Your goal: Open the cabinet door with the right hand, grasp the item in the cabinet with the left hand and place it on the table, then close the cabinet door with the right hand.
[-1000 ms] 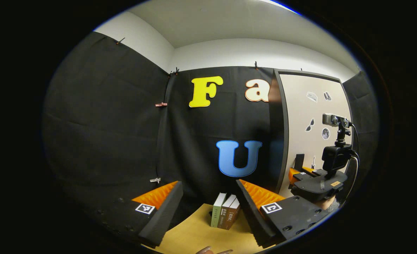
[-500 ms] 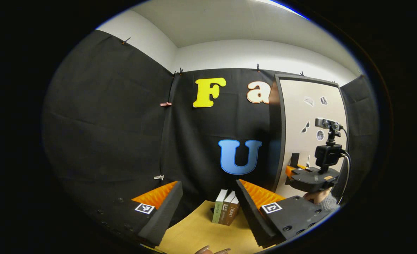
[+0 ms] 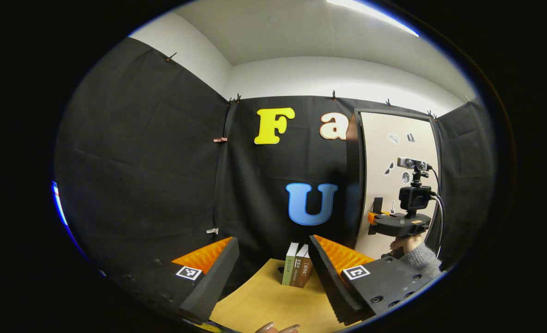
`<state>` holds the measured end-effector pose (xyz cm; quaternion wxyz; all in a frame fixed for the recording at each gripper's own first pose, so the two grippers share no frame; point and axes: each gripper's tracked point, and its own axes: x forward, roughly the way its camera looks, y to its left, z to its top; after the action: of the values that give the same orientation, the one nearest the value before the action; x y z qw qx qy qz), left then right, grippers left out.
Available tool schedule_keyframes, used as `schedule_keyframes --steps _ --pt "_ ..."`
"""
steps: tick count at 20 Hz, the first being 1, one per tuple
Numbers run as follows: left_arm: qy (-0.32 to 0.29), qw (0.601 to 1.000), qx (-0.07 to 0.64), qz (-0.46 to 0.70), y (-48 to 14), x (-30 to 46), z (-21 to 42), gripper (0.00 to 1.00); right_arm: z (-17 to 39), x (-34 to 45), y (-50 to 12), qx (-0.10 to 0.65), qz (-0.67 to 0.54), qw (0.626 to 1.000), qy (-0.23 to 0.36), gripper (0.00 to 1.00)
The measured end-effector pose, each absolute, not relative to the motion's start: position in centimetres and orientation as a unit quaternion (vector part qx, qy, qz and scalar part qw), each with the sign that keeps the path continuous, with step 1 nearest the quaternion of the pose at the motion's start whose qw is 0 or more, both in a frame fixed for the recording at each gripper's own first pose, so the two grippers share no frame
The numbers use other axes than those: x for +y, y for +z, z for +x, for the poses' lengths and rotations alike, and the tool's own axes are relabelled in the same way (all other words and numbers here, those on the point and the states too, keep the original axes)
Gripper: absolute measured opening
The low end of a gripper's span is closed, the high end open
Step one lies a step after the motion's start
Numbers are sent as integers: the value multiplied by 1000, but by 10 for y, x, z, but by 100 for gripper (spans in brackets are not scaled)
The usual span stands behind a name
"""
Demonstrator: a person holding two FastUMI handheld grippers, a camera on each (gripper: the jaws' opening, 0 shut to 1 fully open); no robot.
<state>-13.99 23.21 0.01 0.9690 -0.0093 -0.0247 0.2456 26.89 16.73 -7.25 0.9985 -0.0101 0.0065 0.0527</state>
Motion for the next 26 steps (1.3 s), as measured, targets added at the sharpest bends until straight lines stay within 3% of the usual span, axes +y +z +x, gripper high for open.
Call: schedule_keyframes --steps 10,26 --pt "165 985 22 -32 -37 174 -116 94 159 140 -55 9 -23 995 97 13" --pt "-14 999 16 -28 -42 29 16 95 86 62 -40 29 -27 995 90 12"
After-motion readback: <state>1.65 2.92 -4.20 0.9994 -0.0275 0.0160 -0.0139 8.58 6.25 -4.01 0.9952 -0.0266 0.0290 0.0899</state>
